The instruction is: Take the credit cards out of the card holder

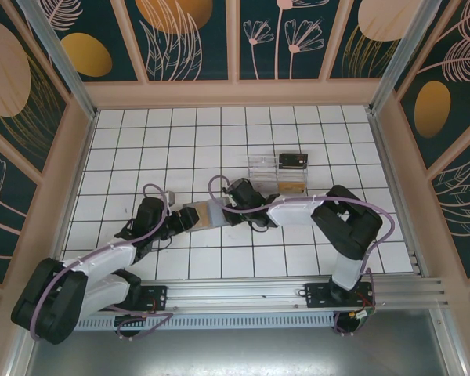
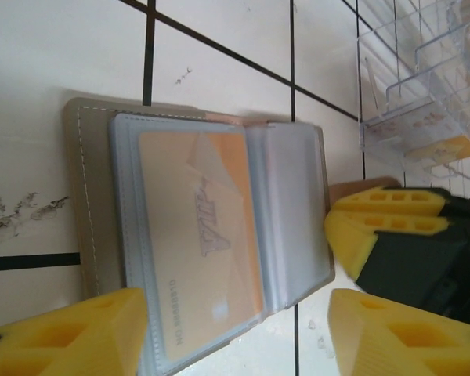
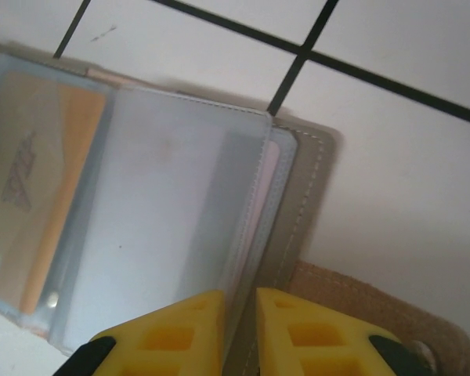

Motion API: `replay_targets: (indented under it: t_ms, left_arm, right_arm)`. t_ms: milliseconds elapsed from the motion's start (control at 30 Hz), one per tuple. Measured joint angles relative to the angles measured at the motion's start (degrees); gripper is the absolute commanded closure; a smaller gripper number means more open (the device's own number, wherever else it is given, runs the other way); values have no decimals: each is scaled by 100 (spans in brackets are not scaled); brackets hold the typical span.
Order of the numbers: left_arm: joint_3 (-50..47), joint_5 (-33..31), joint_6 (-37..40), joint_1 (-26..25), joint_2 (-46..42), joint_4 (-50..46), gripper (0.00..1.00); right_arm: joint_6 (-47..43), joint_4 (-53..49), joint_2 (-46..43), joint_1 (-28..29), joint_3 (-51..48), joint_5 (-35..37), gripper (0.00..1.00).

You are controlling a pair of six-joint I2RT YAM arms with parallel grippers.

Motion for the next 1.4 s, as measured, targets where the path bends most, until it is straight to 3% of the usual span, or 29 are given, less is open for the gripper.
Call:
replay_targets:
  t_ms: [200,267,333,767,1400]
  left_arm:
    - [72,103,-7,0,243,68,63]
    - [109,96,0,0,382,81,77]
    - [157,79,0,0,553,79,83]
    - [258,35,13,0,1099,144,87]
    - [258,4,11,0,960,70,88]
  right_arm:
    - [20,35,0,-72,0,-474,77]
    - [92,46,0,-72,0,-664,75]
    - [168,46,0,-70,0,-796,74]
    - [662,201,0,-74,11,-1364,70]
    - [1021,505,181,-74,671,-2201,66]
